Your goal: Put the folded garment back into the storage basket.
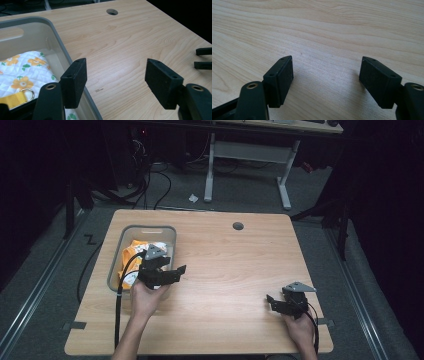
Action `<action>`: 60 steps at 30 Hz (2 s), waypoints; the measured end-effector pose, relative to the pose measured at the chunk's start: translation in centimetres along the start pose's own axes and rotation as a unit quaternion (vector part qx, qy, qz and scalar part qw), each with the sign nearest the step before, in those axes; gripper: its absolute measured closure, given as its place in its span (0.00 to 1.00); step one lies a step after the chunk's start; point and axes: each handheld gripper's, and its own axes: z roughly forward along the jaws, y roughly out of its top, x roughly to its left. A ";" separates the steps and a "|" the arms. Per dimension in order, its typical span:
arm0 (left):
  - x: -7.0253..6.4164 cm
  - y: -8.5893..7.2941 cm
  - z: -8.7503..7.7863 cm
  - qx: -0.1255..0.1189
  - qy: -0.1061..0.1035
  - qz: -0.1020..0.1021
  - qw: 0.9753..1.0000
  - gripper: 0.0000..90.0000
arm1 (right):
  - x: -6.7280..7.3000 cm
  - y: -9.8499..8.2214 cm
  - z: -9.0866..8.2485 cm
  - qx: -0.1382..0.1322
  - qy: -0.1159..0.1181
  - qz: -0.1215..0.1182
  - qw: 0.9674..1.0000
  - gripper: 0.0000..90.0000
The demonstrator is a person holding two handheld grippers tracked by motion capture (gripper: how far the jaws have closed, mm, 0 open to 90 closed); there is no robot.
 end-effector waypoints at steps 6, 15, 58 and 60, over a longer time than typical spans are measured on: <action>-0.6 0.1 0.6 -0.002 -0.010 0.001 1.000 0.38 | 0.0 0.0 0.0 0.000 0.000 0.000 1.000 0.31; -1.6 0.1 1.6 0.000 -0.028 0.005 1.000 0.38 | 0.0 0.0 0.0 0.000 0.000 0.000 1.000 0.31; -4.8 0.1 4.6 -0.006 -0.073 0.032 0.997 0.40 | 0.0 0.0 0.0 0.000 0.000 -0.001 1.000 0.31; -4.9 0.1 4.7 -0.004 -0.071 0.035 0.997 0.40 | 0.0 0.0 0.0 0.000 0.000 -0.001 1.000 0.31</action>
